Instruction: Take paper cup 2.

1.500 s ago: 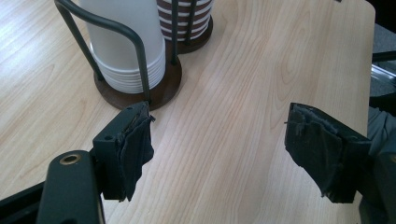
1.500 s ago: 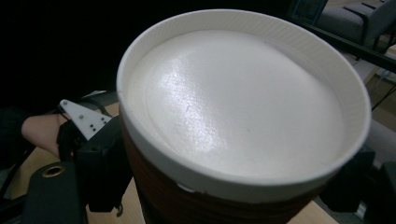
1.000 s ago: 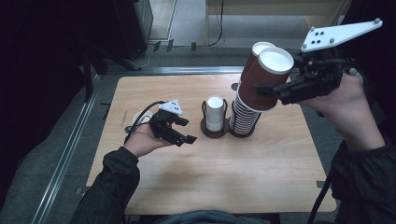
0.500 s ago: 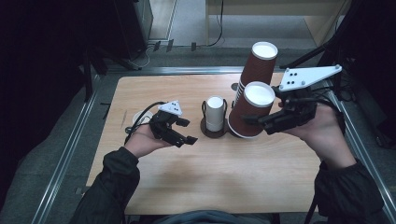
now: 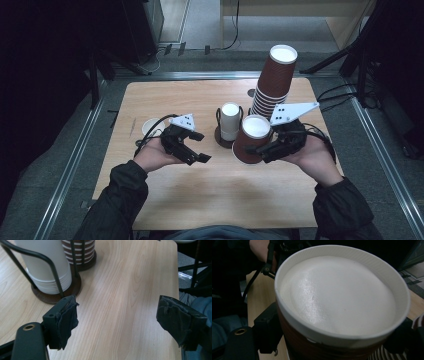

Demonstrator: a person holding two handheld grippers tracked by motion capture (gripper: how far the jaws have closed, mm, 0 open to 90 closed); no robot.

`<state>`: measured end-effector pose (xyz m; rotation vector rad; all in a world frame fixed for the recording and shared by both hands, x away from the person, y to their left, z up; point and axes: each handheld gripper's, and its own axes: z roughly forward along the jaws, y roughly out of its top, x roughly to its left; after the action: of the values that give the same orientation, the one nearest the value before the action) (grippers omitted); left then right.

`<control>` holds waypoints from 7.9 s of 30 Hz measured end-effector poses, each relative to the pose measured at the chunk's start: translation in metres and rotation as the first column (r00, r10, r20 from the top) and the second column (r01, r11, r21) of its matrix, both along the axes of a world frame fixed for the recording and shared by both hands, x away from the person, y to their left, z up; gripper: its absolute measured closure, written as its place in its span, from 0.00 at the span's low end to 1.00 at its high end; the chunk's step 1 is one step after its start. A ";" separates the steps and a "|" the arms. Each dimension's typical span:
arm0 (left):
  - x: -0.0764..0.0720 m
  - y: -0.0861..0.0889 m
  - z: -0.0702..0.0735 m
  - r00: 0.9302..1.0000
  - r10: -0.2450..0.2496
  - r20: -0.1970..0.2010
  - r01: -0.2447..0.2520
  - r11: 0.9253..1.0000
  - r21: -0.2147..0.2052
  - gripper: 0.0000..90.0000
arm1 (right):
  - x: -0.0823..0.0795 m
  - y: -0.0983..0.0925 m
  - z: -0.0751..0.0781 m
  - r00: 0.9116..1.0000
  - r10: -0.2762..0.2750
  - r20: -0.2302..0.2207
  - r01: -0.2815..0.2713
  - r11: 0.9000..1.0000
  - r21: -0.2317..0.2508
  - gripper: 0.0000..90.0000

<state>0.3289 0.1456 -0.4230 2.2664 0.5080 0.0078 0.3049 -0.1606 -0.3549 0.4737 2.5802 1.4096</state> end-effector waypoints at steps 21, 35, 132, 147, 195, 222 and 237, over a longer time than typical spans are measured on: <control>-0.002 0.003 -0.017 0.999 -0.018 -0.050 0.016 0.999 -0.050 0.08 | 0.015 0.031 -0.072 0.997 0.058 -0.054 -0.056 0.998 0.022 0.21; -0.004 -0.005 -0.035 0.997 -0.023 -0.077 0.021 0.999 -0.026 0.01 | 0.028 0.040 -0.096 0.990 0.110 -0.088 -0.104 0.992 0.076 0.21; 0.001 -0.006 -0.037 0.994 -0.094 0.049 0.078 0.960 0.268 0.12 | 0.023 0.032 -0.111 0.979 0.114 -0.172 -0.114 0.993 0.008 0.22; -0.005 -0.028 -0.049 0.985 -0.173 -0.007 0.167 0.936 0.311 0.12 | 0.017 0.043 -0.104 0.979 0.143 -0.149 -0.144 0.990 0.004 0.18; -0.008 -0.024 -0.037 0.989 -0.151 0.006 0.147 0.969 0.197 0.00 | 0.012 0.049 -0.101 0.974 0.184 -0.136 -0.190 0.981 -0.034 0.23; -0.004 -0.005 -0.030 0.993 -0.116 -0.021 0.114 0.990 -0.081 0.00 | 0.015 0.026 -0.087 0.985 0.161 -0.066 -0.142 0.963 0.230 0.23; -0.006 -0.010 -0.029 0.990 -0.137 -0.023 0.133 0.982 -0.132 0.00 | 0.013 0.040 -0.090 0.972 0.215 -0.096 -0.178 0.937 0.300 0.23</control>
<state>0.3231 0.1358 -0.4516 2.1715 0.3596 -0.1261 0.3176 -0.1207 -0.4453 0.3601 2.5883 1.9012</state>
